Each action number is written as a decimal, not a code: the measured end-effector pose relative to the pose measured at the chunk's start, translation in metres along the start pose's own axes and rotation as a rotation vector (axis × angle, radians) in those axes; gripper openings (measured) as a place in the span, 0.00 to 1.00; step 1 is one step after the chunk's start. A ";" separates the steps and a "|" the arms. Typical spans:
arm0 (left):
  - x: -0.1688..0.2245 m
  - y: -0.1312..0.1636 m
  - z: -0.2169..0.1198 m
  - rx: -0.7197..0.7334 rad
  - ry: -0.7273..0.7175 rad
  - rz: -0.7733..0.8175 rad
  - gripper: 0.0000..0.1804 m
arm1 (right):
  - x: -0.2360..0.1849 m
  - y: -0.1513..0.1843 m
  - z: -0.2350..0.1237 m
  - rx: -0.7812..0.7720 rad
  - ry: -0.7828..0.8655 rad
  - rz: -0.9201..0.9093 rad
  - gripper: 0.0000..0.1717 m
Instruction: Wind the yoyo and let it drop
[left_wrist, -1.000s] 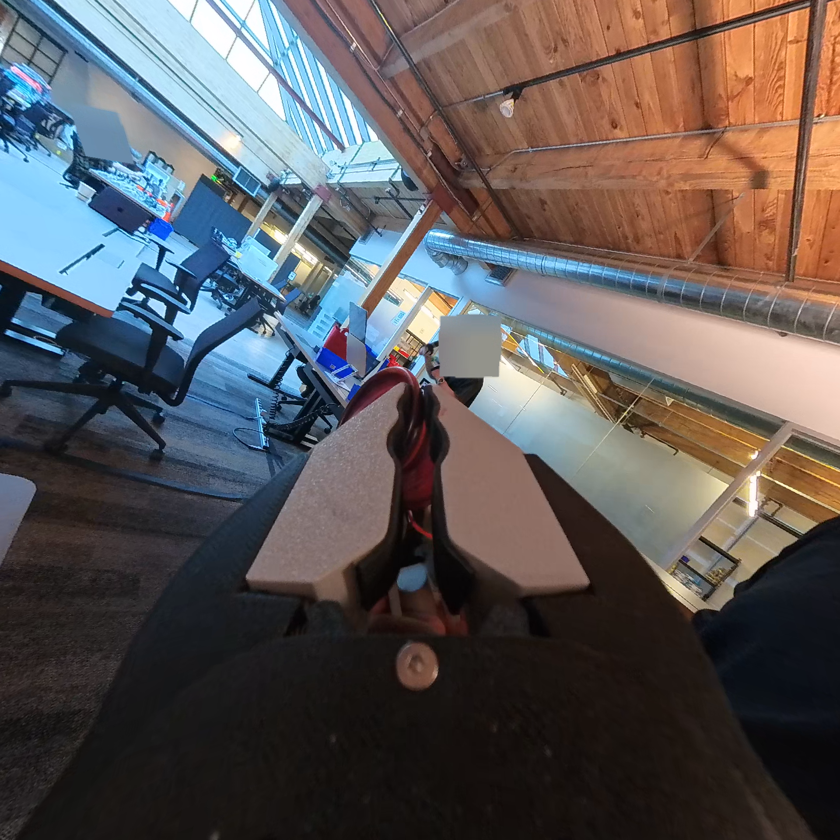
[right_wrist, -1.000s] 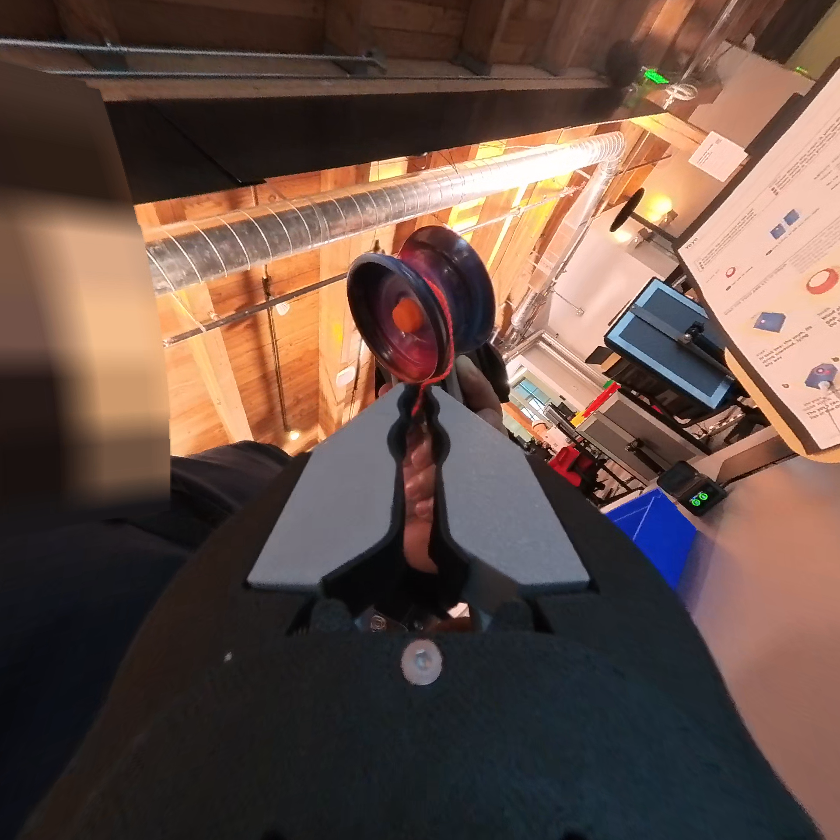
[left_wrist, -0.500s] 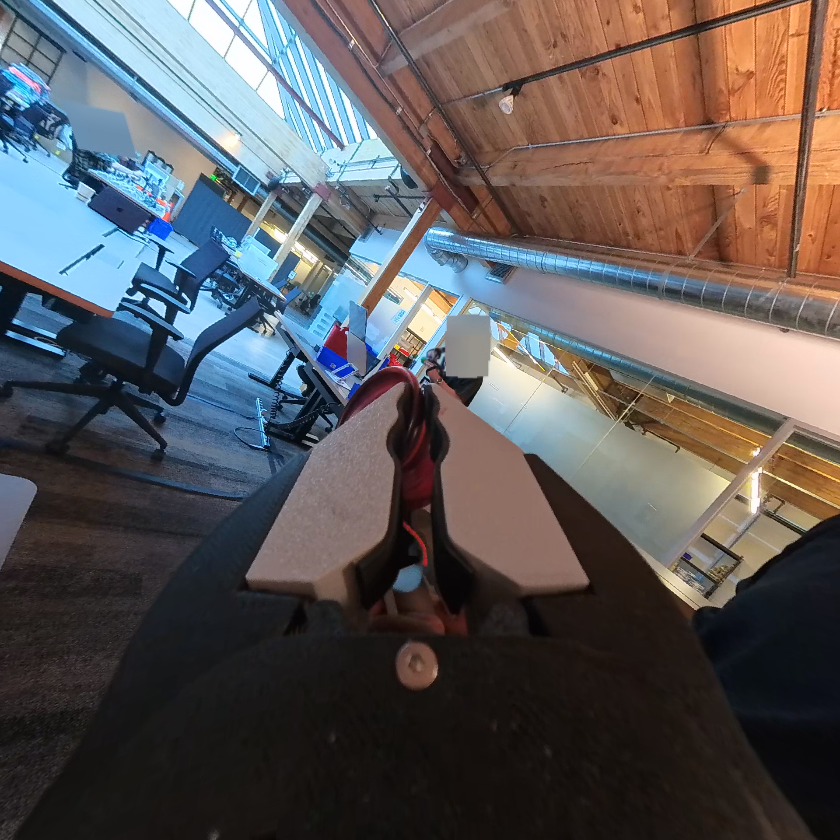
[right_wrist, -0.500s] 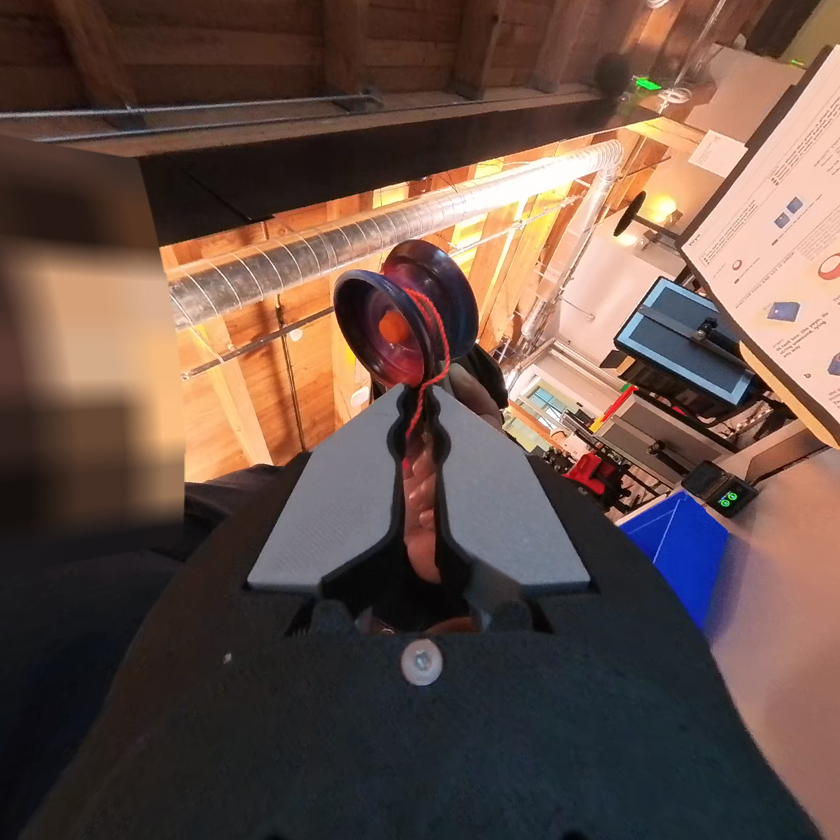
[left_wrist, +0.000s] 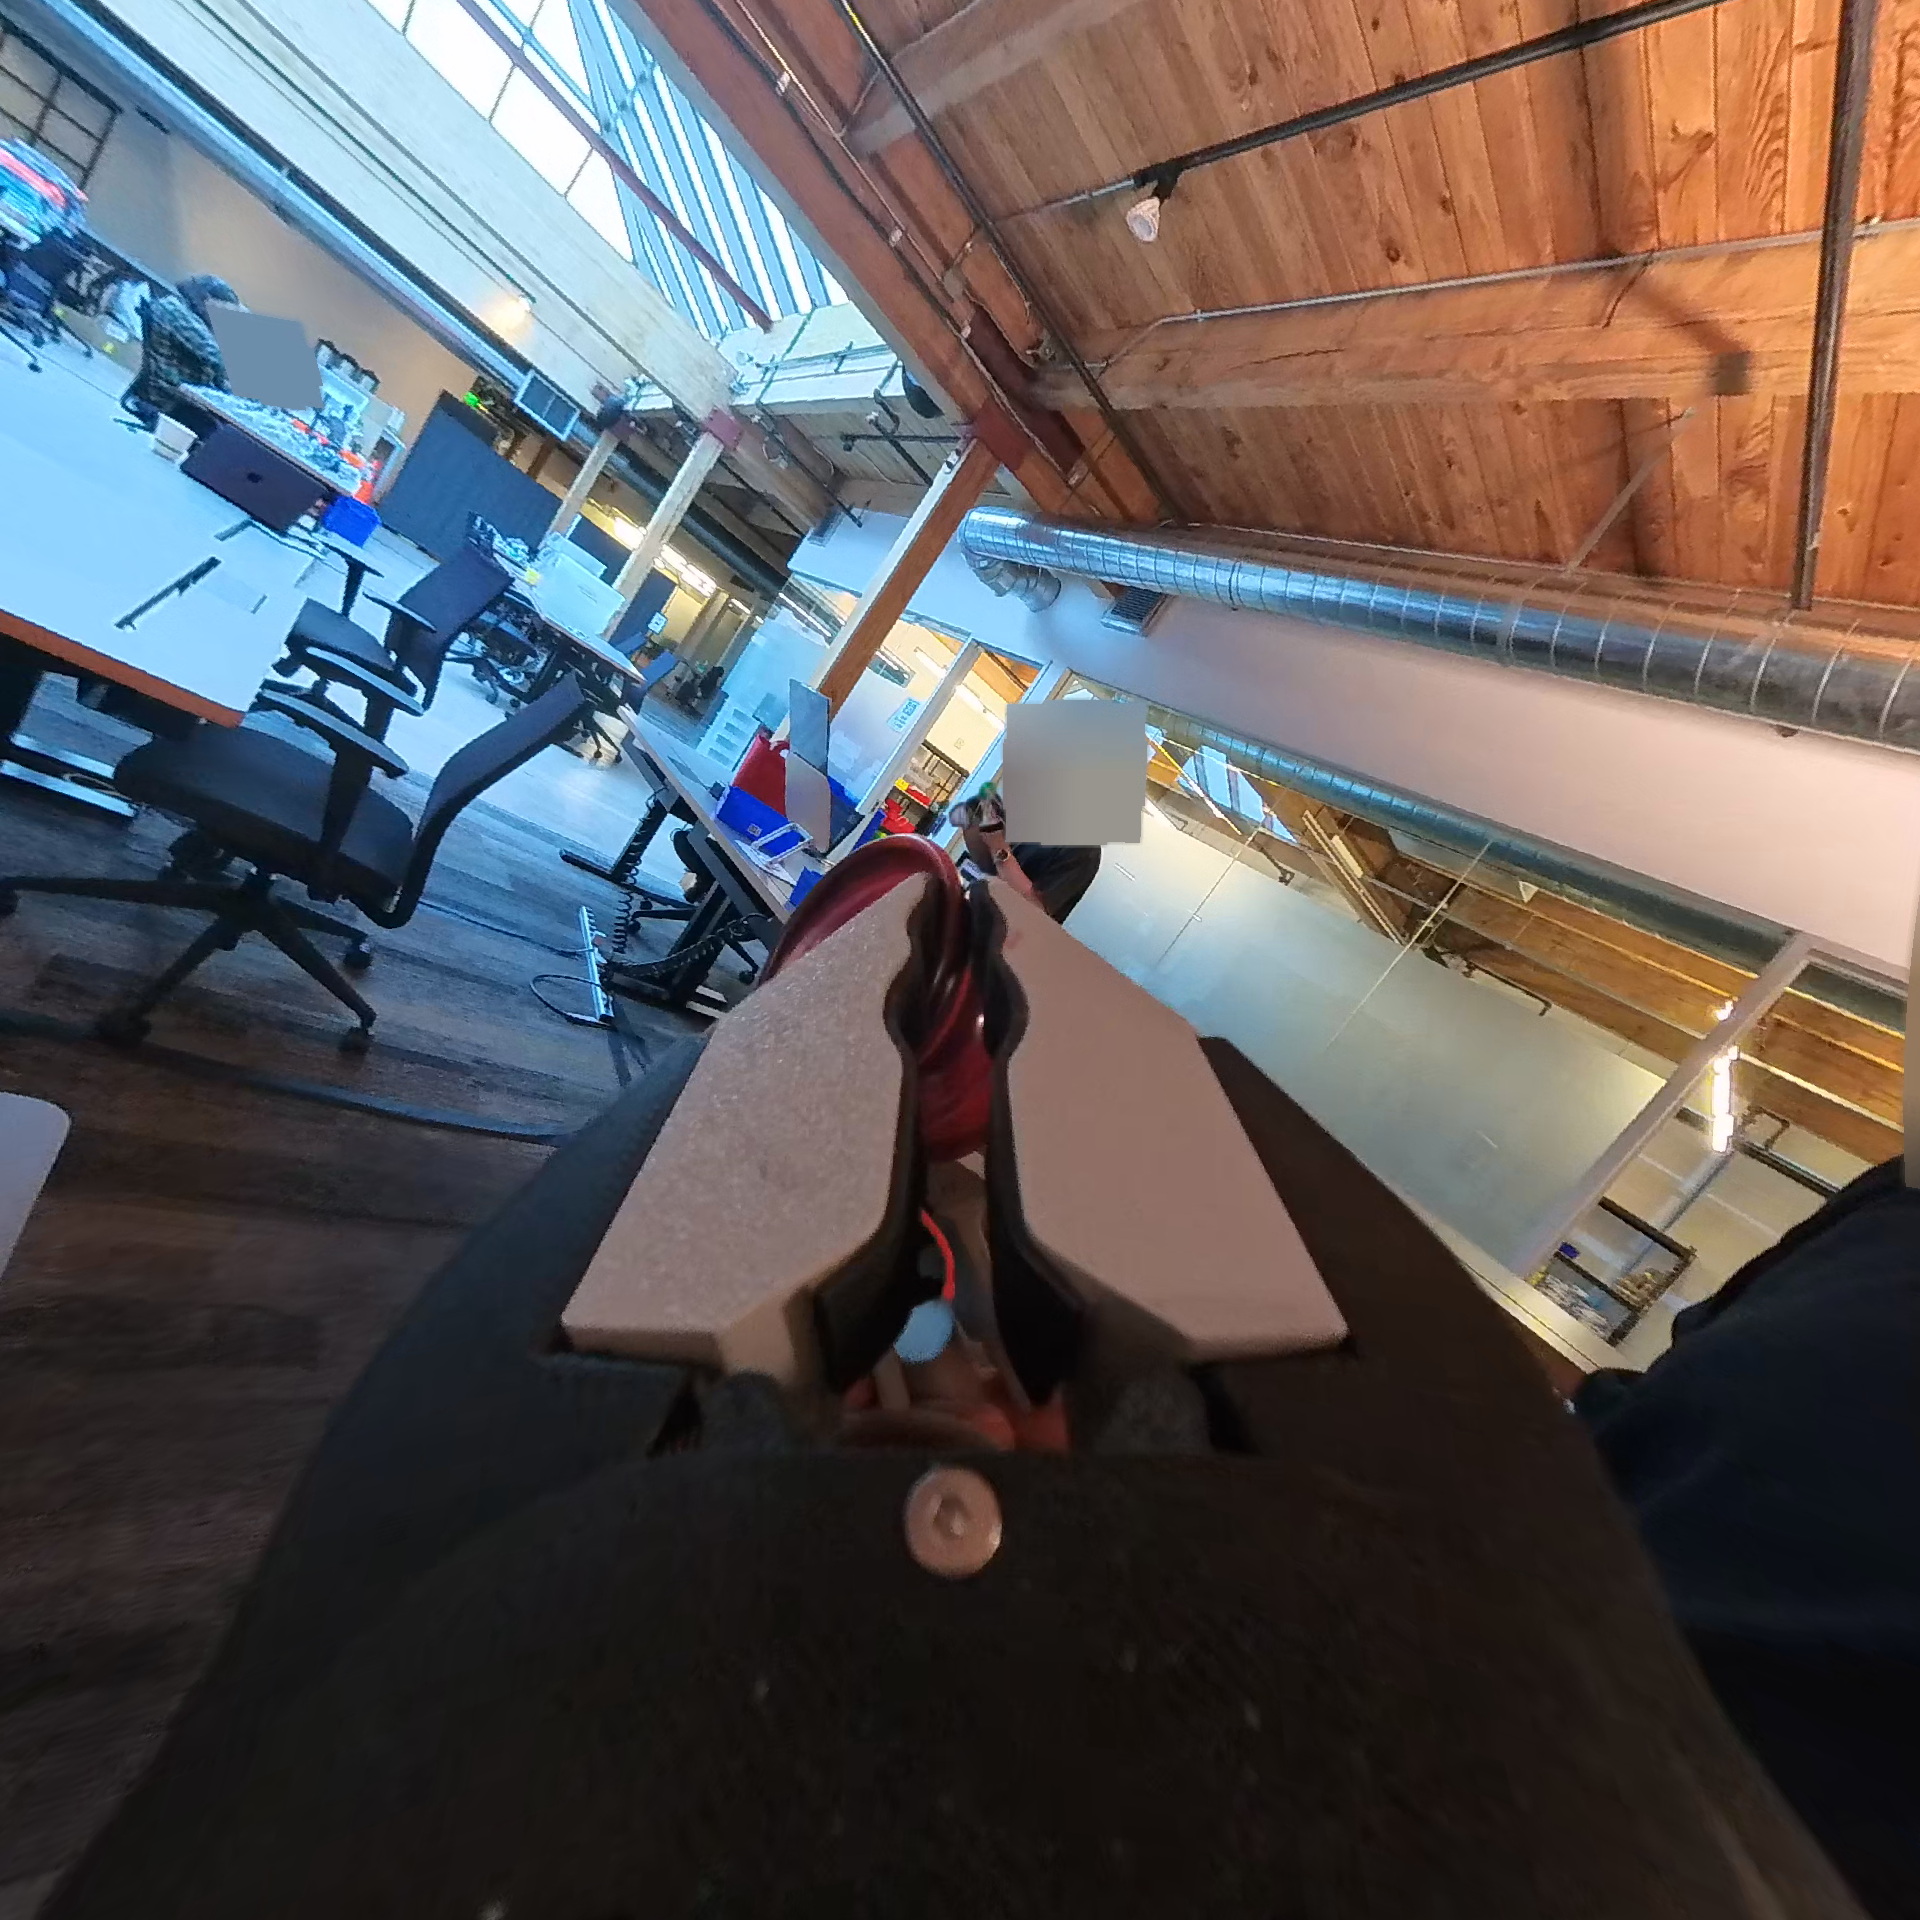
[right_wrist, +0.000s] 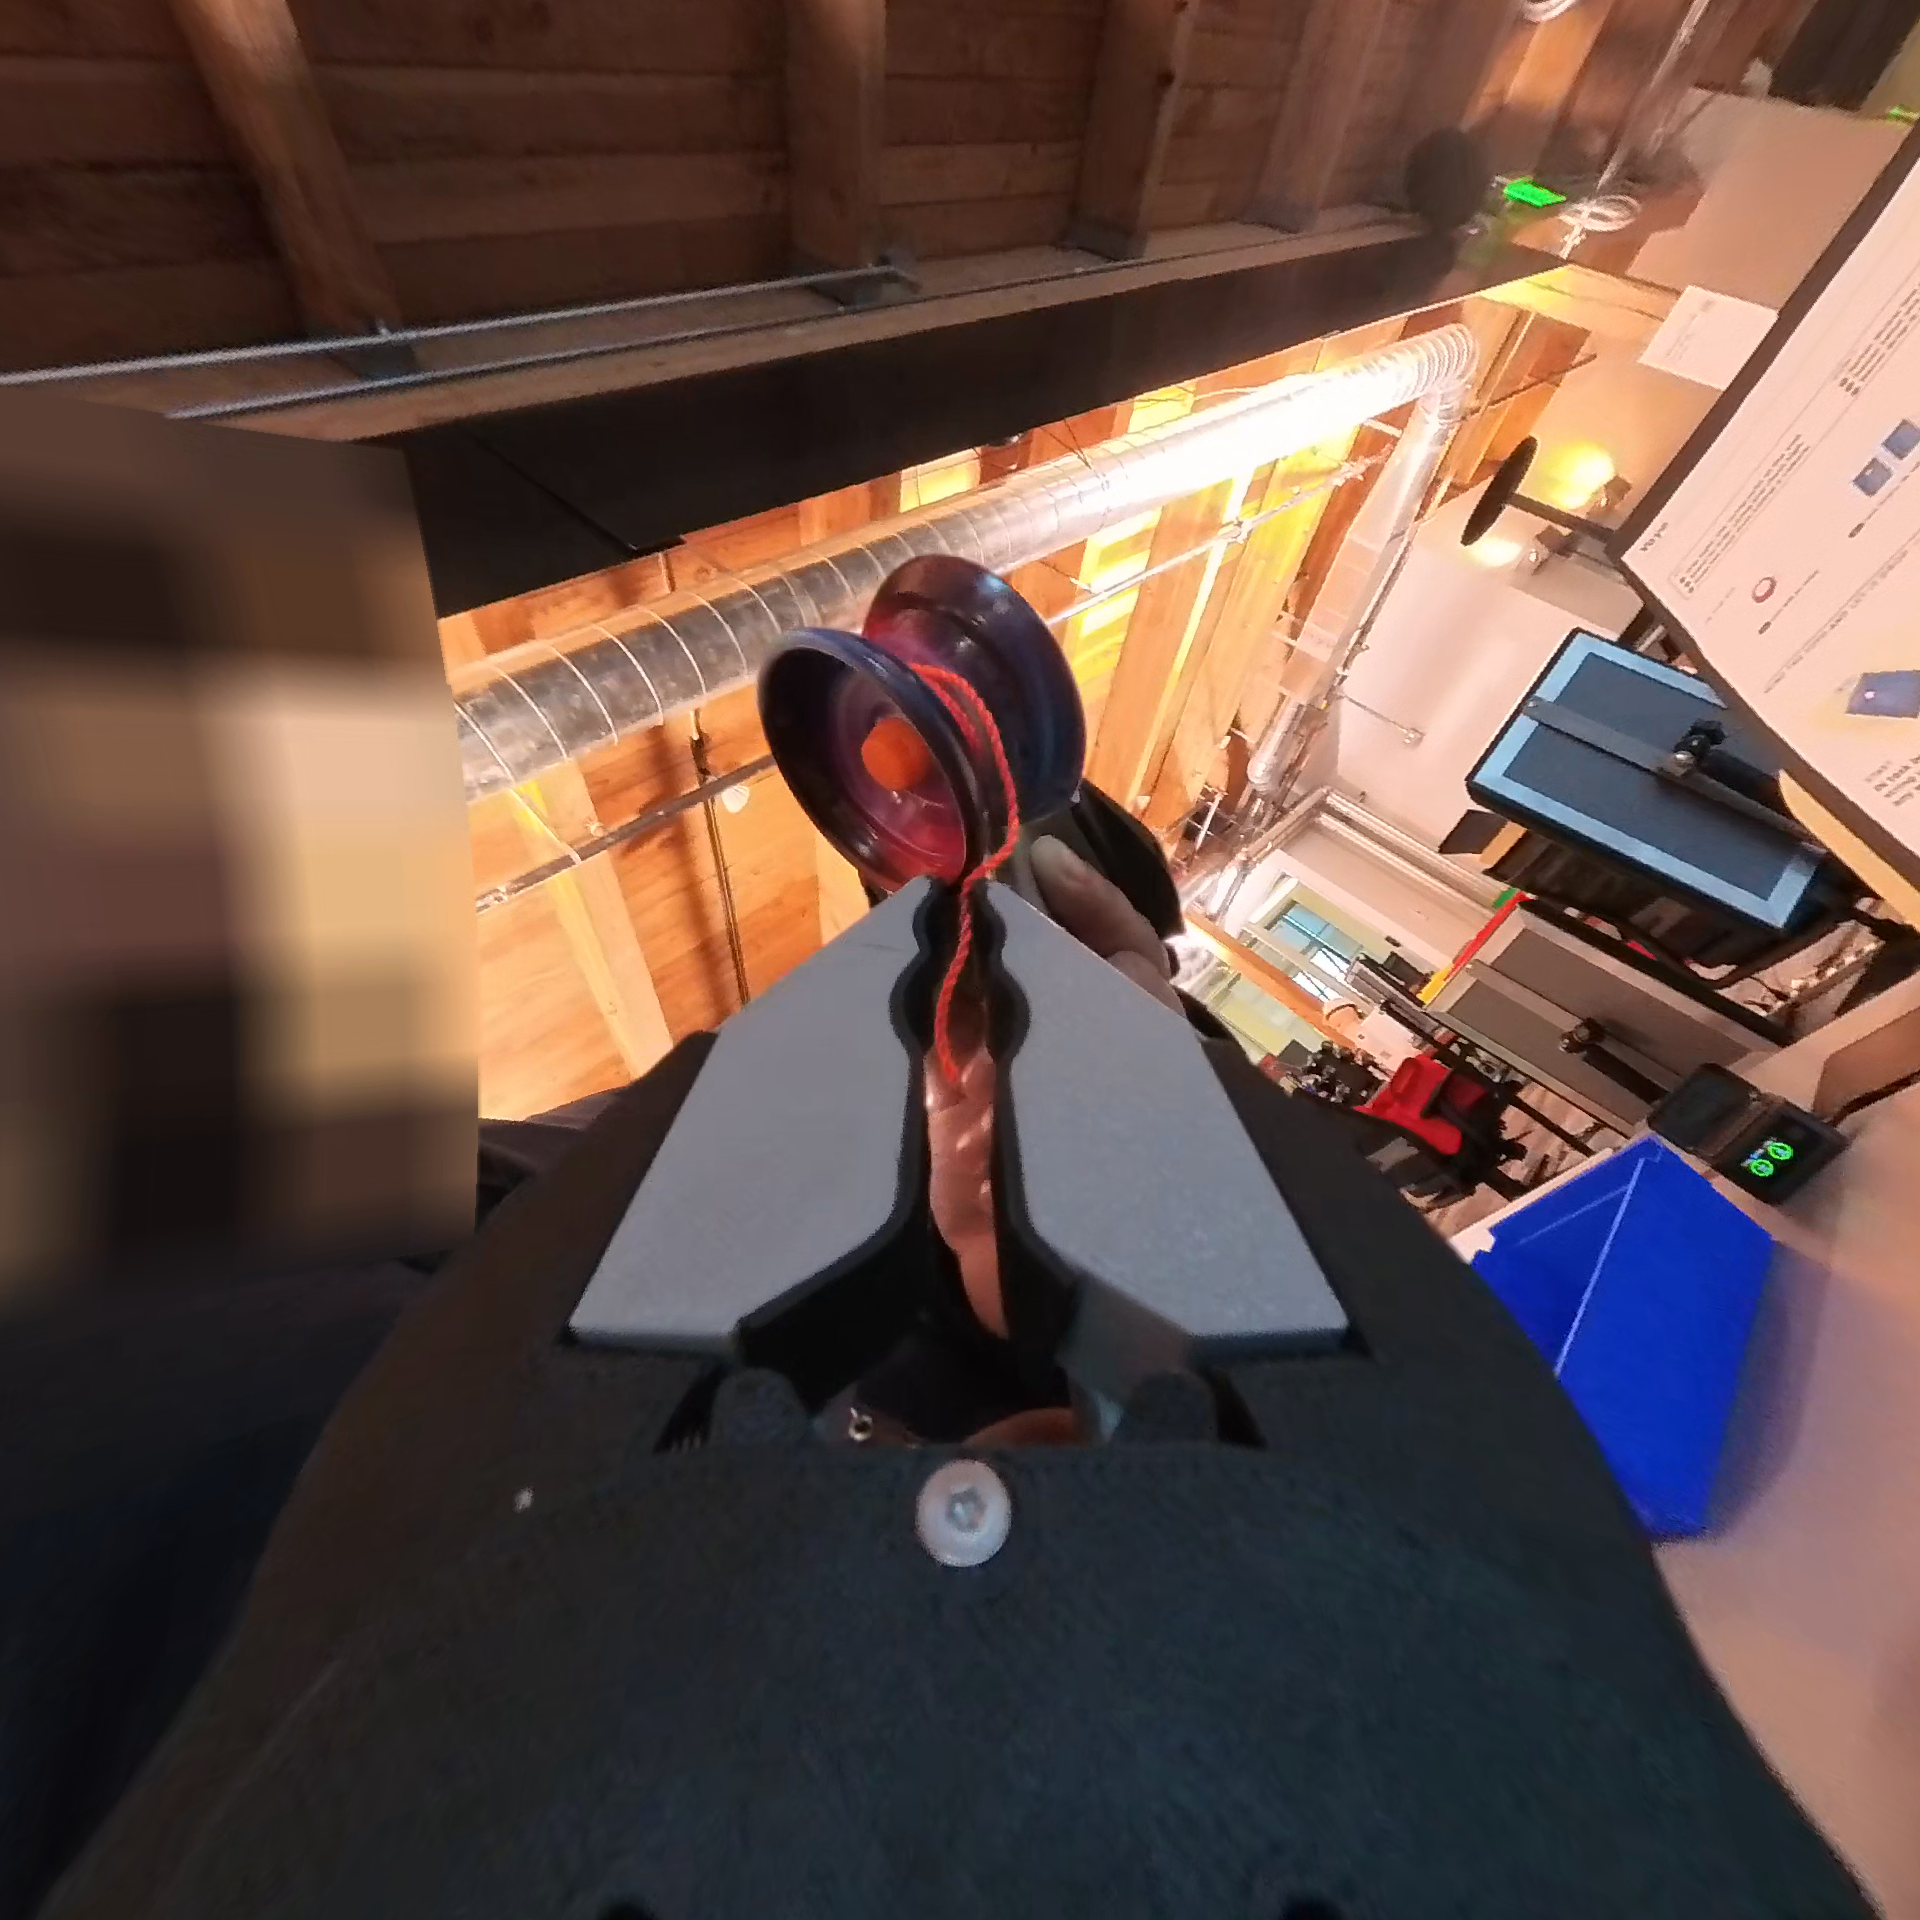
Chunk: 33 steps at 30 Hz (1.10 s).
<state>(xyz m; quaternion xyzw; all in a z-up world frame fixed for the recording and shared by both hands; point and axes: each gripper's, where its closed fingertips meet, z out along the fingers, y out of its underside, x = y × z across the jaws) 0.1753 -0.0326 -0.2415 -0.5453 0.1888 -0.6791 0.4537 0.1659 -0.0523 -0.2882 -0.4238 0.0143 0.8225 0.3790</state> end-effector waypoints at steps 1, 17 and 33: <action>0.000 0.000 0.000 0.000 -0.001 -0.002 0.01 | 0.000 0.000 0.000 0.001 -0.001 -0.002 0.00; 0.003 0.004 0.008 -0.043 0.051 0.002 0.01 | -0.005 -0.004 -0.007 -0.012 0.033 -0.066 0.00; 0.004 0.001 0.017 -0.065 0.082 0.011 0.01 | -0.008 -0.014 -0.009 0.013 0.031 -0.072 0.00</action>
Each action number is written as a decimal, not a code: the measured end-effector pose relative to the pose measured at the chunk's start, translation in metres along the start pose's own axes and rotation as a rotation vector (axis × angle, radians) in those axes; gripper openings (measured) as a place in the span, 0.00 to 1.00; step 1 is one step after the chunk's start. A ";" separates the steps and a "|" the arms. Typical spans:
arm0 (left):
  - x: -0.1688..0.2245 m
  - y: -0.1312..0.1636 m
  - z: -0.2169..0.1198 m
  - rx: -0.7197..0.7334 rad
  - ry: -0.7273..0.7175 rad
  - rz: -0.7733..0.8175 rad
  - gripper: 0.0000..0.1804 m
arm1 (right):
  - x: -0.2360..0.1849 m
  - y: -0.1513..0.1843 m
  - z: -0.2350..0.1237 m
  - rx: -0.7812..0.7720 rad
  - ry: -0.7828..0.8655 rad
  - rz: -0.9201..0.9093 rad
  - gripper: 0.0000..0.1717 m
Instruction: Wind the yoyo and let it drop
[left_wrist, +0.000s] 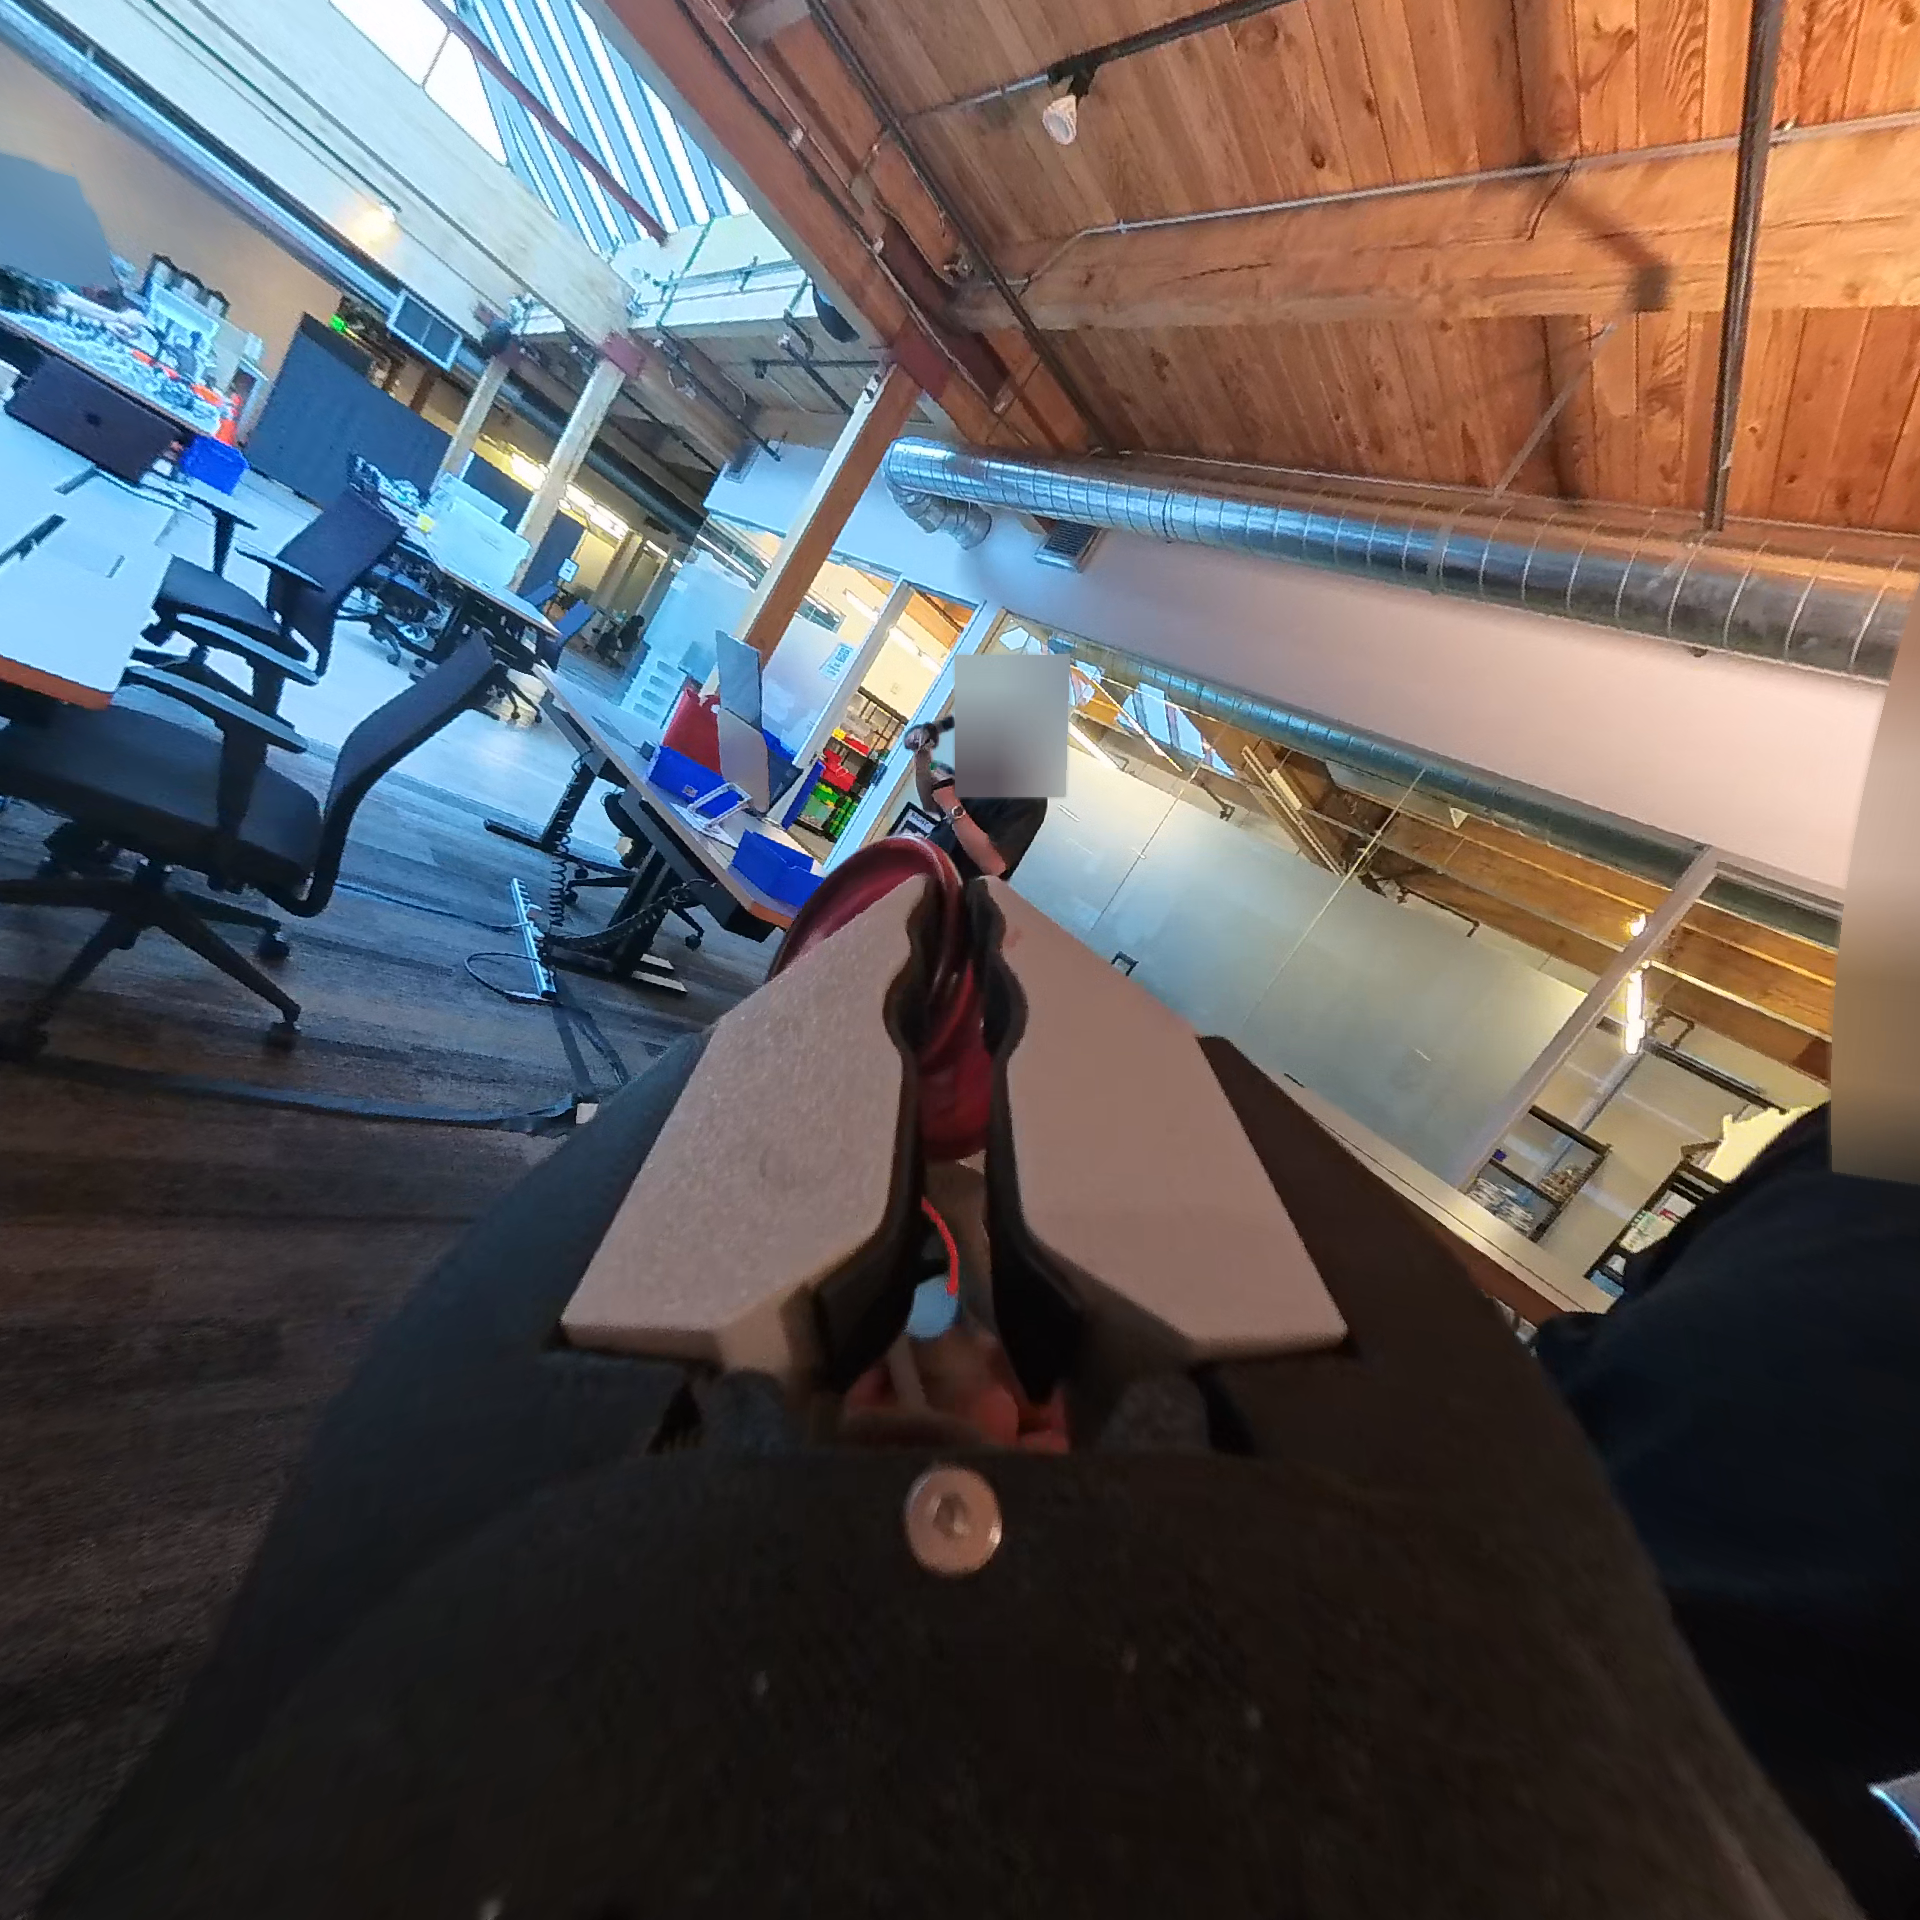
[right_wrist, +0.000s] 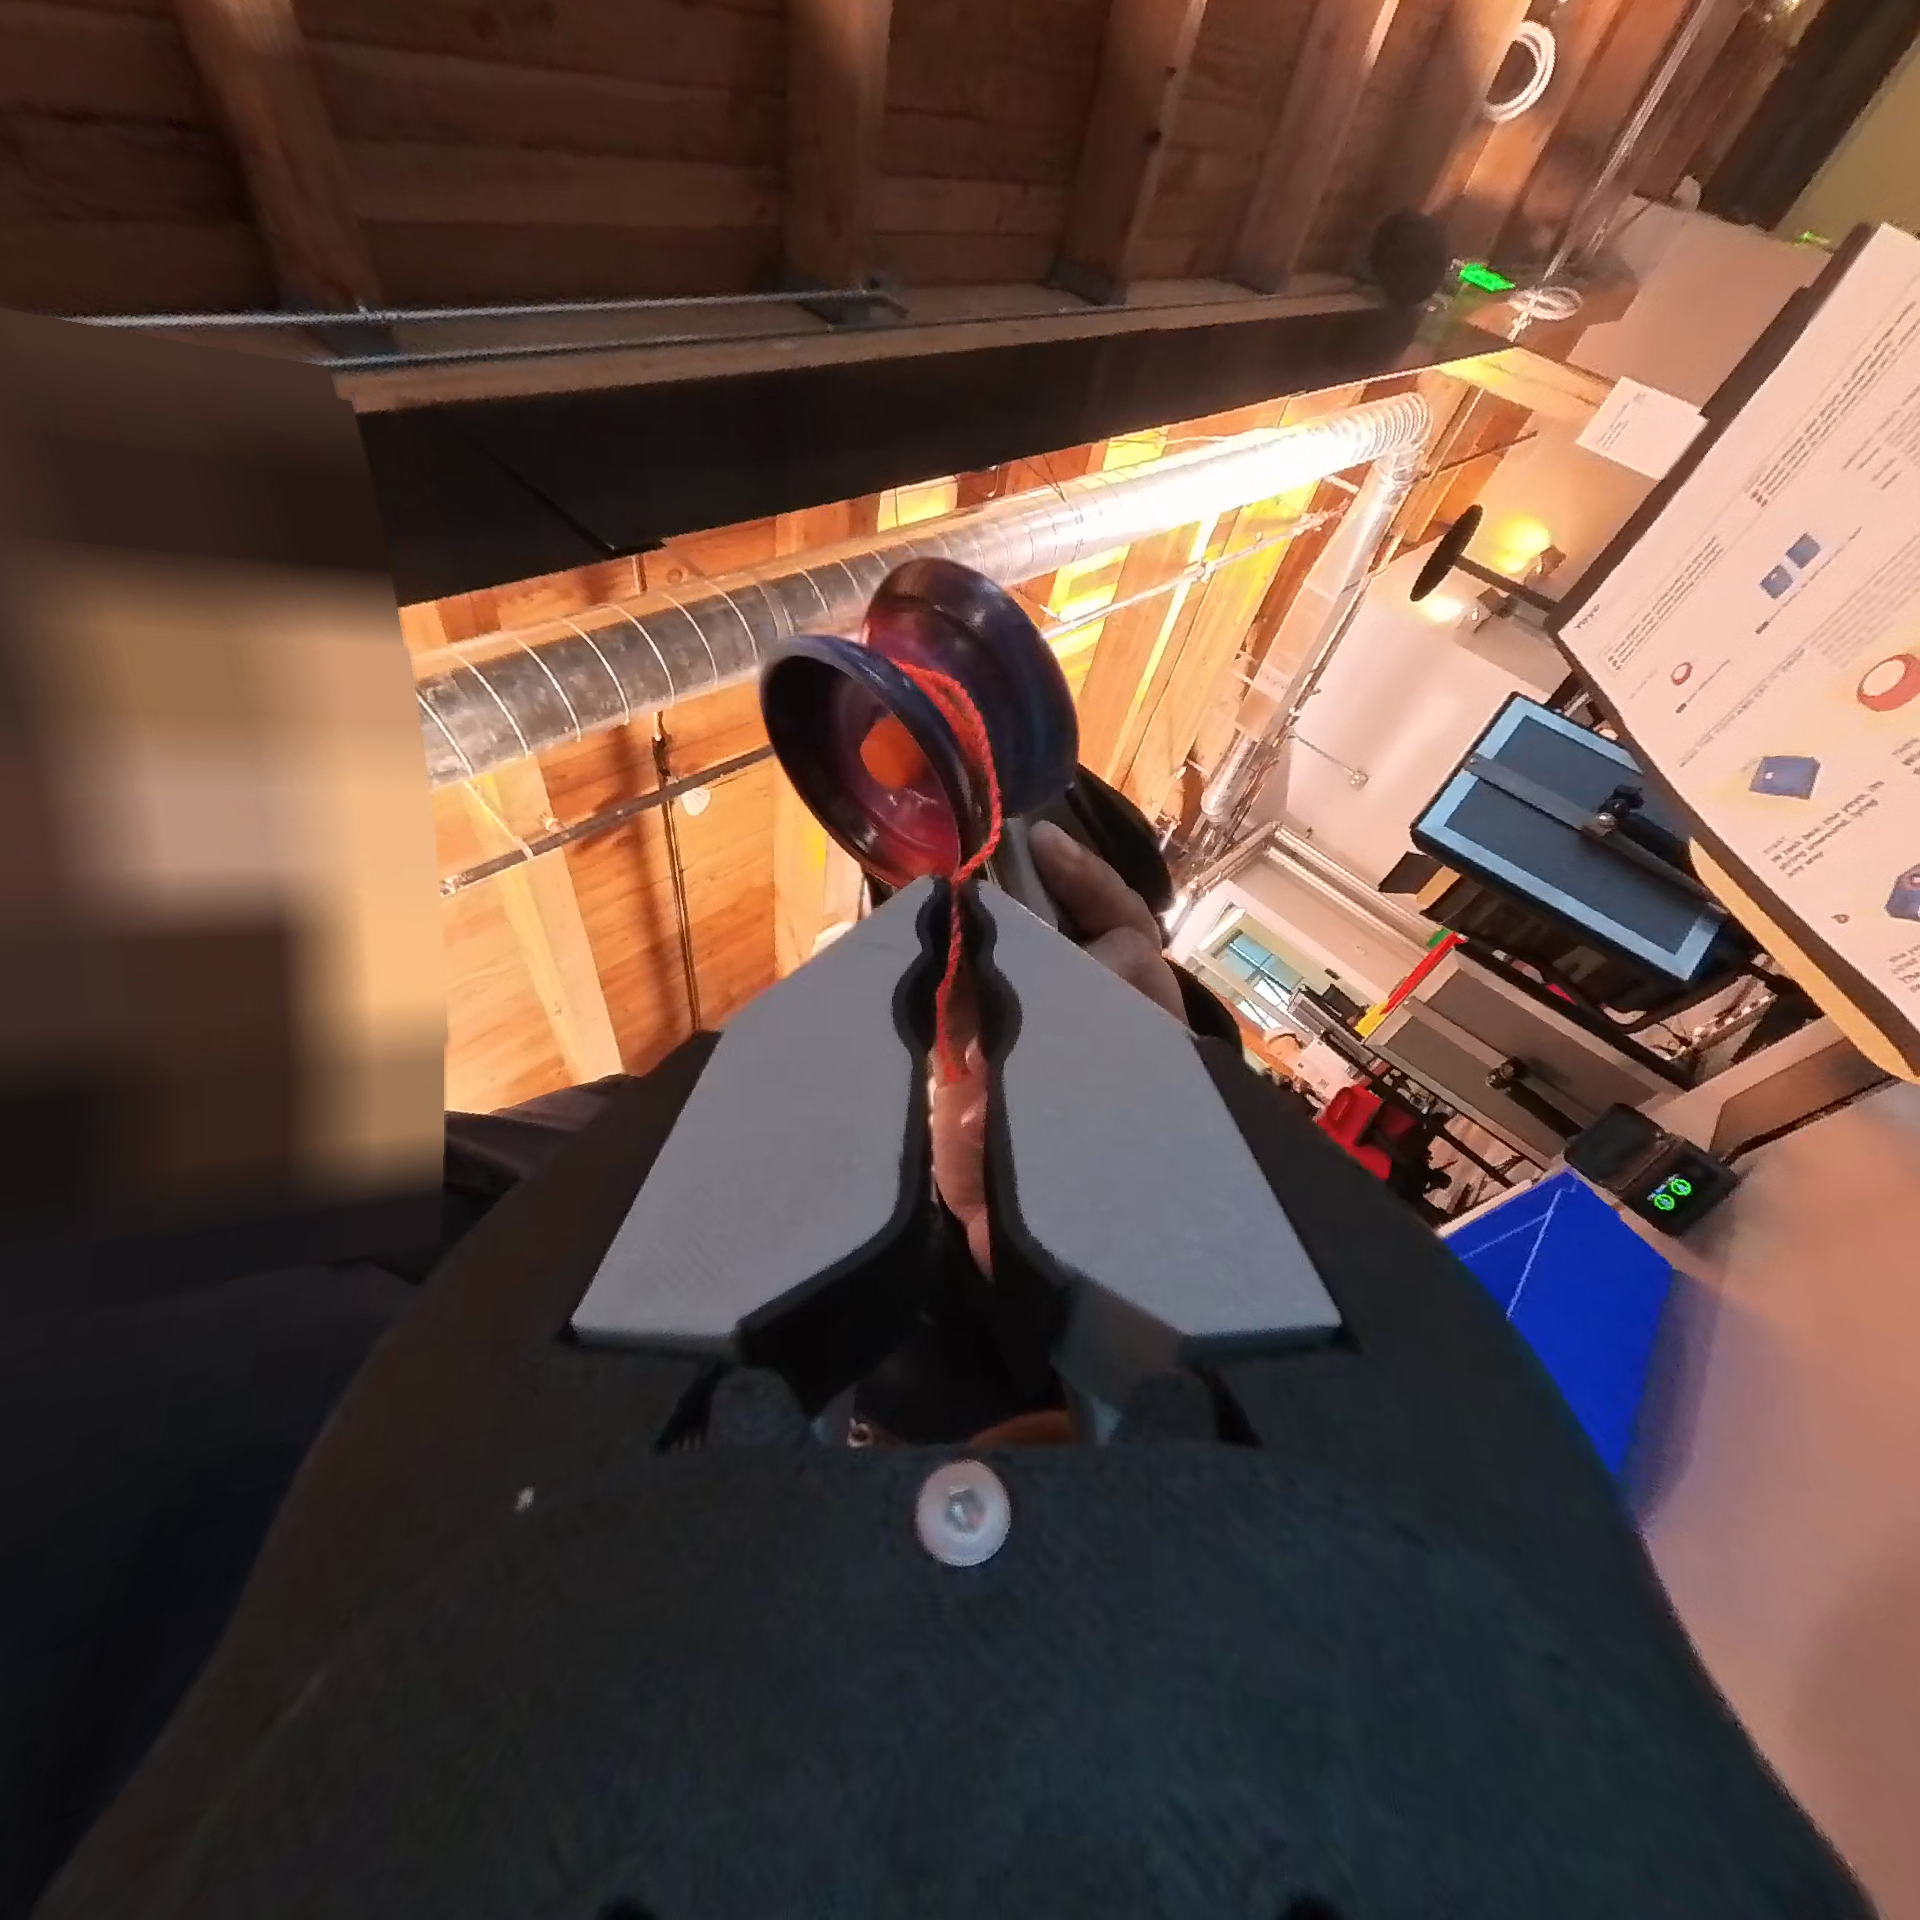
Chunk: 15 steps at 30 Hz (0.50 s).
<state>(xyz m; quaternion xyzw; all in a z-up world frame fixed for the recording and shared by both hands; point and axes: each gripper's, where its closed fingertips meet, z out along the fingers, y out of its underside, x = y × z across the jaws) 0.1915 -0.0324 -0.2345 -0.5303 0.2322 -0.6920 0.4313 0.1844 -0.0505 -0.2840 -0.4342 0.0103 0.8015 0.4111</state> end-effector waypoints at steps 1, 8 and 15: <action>0.000 0.001 0.000 0.000 0.001 -0.004 0.01 | 0.001 0.001 0.001 -0.008 0.006 -0.005 0.00; -0.001 0.003 0.001 -0.001 0.001 -0.013 0.01 | 0.000 0.004 0.004 -0.017 -0.004 -0.002 0.01; 0.003 0.001 0.000 0.004 0.006 0.005 0.01 | -0.002 0.005 0.006 -0.015 -0.022 0.020 0.00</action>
